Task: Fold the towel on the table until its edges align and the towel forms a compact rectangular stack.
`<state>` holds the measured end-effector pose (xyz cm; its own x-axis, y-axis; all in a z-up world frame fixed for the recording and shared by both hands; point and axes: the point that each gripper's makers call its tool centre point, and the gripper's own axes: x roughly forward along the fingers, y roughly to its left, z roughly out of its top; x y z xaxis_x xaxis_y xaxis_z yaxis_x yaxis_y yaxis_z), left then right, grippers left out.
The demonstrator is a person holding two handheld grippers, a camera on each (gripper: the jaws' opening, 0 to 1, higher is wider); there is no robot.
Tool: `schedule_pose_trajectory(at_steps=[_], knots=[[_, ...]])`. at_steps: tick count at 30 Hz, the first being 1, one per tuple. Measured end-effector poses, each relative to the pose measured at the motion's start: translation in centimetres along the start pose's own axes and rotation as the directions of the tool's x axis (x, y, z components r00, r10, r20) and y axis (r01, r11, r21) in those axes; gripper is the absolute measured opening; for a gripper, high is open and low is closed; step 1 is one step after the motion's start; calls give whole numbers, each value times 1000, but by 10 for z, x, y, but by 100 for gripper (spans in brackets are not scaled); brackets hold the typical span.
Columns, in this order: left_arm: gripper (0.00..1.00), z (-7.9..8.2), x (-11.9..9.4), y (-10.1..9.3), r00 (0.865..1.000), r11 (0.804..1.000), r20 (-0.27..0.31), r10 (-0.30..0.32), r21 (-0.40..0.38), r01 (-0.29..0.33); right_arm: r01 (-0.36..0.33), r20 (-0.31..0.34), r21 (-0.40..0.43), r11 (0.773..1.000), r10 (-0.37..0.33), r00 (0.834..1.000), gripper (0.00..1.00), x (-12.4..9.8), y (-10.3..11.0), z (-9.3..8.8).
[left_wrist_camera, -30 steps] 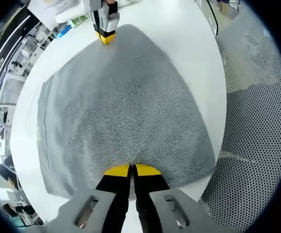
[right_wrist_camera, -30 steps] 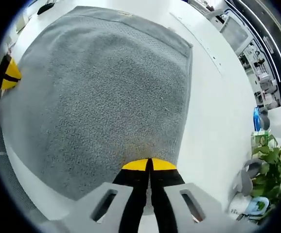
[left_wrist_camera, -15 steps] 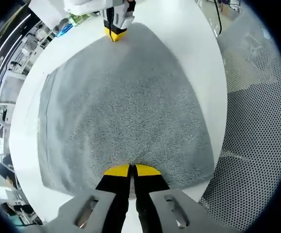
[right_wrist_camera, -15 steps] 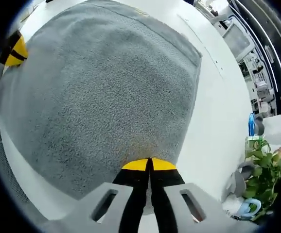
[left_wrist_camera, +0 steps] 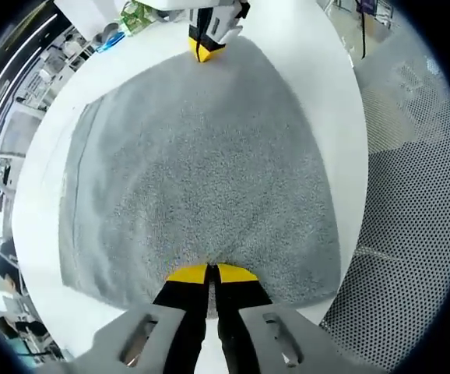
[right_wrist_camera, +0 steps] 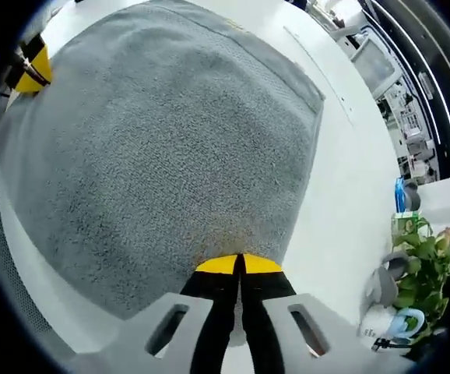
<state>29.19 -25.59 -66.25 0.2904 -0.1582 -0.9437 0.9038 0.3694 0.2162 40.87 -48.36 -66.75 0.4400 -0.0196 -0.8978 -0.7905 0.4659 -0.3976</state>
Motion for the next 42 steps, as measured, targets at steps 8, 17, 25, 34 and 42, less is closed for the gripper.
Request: schedule_pose_trajectory(at_steps=[8, 17, 25, 34, 42], knots=[[2, 0, 0, 0, 1000, 1000, -25, 12, 12, -12, -5, 27, 76, 997, 3, 1000, 0, -4, 5, -5], [2, -1, -1, -1, 1000, 999, -9, 25, 29, -25, 0, 39, 95, 996, -3, 999, 0, -8, 10, -11], [2, -3, -1, 1, 1000, 1000, 4, 13, 15, -13, -9, 53, 108, 994, 3, 999, 0, -11, 16, -14], [2, -5, -1, 3, 999, 998, 19, -39, -49, 40, -22, 64, 147, 989, 12, 998, 0, -12, 18, -16], [3, -13, -2, 5, 998, 995, -14, -63, -83, 62, -80, 128, 234, 969, 51, 991, 0, -20, 30, -21]])
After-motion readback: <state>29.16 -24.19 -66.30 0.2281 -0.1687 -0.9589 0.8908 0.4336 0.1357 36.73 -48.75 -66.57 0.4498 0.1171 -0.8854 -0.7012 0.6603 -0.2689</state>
